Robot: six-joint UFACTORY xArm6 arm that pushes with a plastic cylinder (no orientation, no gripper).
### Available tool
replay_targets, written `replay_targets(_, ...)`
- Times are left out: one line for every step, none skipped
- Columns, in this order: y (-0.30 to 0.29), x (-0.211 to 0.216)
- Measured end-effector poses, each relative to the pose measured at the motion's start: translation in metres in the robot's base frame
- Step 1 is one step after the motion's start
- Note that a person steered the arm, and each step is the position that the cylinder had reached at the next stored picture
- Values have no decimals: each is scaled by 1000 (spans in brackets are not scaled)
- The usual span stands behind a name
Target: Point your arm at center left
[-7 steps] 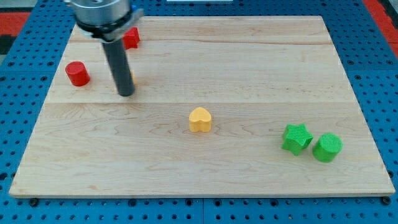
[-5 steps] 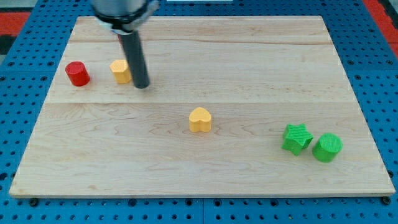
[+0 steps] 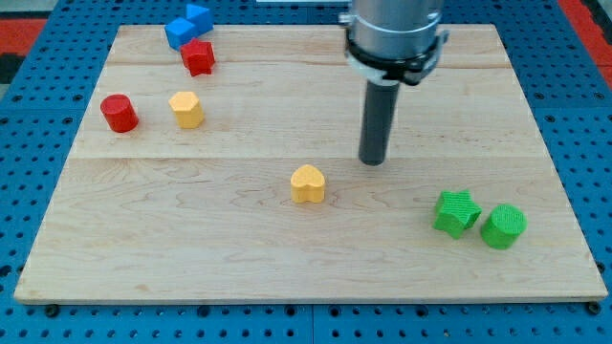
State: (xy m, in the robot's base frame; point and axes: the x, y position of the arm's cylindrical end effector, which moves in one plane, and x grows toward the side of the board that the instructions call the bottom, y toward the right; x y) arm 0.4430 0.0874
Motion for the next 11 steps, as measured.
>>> replay_targets(18, -24)
replay_targets(16, -53)
replay_targets(-5, -68)
replay_targets(-39, -68)
replay_targets(-40, -68)
replay_targets(-40, -68)
replay_targets(-38, -68)
replay_targets(-37, -59)
replay_targets(-37, -39)
replay_targets(-46, -23)
replay_targets(-71, -22)
